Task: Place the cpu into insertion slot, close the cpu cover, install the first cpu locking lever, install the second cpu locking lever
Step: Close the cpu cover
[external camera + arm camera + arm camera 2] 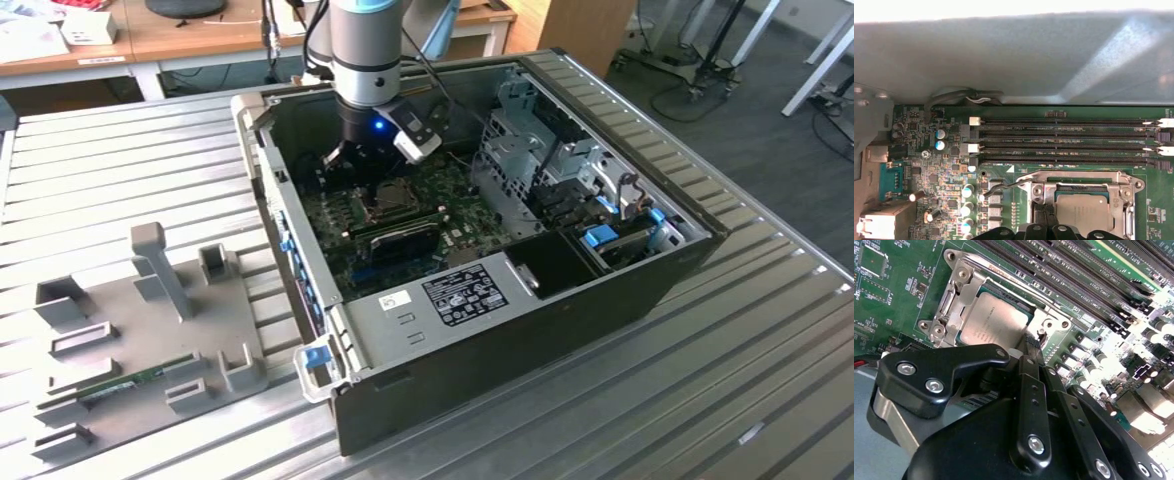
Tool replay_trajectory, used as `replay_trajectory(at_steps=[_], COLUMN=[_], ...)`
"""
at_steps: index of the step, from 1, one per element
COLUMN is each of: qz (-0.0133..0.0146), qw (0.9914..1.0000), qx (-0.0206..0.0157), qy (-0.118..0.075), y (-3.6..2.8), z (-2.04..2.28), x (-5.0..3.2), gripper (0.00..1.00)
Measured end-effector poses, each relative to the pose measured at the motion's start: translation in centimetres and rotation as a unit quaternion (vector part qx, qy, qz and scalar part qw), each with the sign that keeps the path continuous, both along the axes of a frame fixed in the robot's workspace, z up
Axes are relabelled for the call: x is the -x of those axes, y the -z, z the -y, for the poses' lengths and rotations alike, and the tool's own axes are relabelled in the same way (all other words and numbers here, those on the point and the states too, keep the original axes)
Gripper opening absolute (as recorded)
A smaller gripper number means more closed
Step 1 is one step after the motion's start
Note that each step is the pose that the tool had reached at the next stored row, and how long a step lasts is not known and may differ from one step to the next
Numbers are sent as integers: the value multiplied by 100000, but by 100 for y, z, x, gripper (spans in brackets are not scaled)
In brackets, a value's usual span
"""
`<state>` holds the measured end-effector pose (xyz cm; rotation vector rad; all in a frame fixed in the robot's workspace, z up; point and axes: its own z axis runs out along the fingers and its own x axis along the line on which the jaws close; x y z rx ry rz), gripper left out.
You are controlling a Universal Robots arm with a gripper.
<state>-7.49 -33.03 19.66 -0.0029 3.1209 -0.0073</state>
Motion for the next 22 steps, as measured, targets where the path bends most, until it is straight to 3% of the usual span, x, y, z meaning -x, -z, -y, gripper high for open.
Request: replay_trajectory(at_steps=[9,20,22], qz=[35,15,20], qw=[100000,100000,100000], qx=[-45,-17,-25], qy=[1,1,-5], y=[-6,-152,-154], z=[-2,-1,-1], x=[-1,-1,-1], gripper=[10,10,10])
